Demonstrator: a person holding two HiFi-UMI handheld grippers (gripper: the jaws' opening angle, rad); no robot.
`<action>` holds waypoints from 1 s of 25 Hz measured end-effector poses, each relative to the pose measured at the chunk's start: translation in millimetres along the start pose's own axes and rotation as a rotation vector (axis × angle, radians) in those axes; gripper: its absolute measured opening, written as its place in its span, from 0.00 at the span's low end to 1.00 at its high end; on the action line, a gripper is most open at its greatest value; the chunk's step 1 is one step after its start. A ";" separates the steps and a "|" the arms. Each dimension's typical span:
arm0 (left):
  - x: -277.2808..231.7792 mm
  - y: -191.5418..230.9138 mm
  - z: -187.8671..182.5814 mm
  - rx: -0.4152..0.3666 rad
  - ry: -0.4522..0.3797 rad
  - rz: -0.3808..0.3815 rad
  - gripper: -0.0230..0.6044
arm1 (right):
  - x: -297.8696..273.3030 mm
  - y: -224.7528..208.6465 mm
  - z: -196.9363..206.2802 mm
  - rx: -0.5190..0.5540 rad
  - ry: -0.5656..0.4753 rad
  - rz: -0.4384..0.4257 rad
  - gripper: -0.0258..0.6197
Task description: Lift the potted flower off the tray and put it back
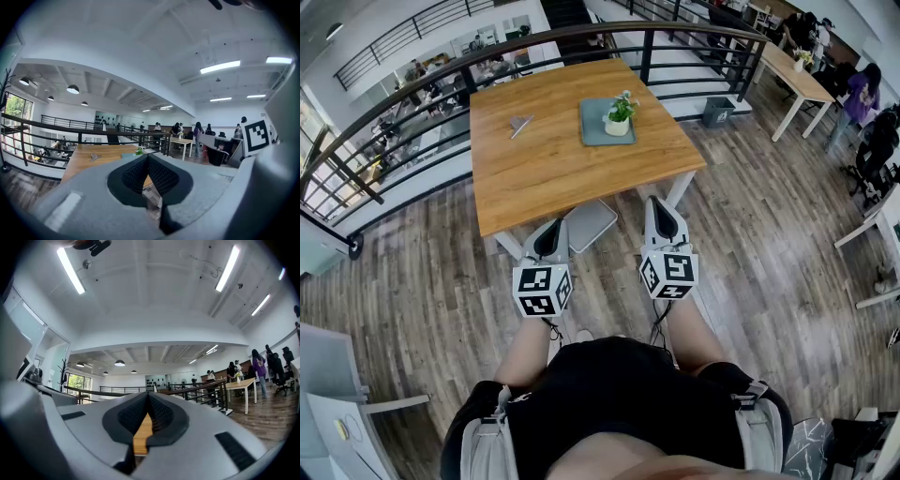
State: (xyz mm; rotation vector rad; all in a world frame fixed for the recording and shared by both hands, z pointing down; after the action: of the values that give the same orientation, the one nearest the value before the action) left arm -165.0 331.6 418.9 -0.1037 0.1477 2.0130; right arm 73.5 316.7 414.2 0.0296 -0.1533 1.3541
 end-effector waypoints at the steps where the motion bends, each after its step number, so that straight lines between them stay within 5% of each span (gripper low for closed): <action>1: -0.3 -1.2 -0.6 -0.003 0.001 0.001 0.06 | 1.7 -0.5 -0.1 -0.003 0.001 0.001 0.04; 25: -38.8 -57.2 3.7 -0.007 0.009 -0.005 0.06 | 13.7 -63.2 7.7 -0.017 0.007 -0.007 0.04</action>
State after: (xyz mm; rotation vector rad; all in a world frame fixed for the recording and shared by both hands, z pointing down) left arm -96.7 322.1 424.6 -0.1174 0.1453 2.0084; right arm 137.2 315.5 427.8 0.0113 -0.1581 1.3460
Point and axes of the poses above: the fingertips, and each gripper's own axes: x backward along the fingers, y to its left, z out of its underside, the point moved 8 cm from there along x, backward along the fingers, and after that the axes turned 2 degrees about z, right-handed, at the moved point
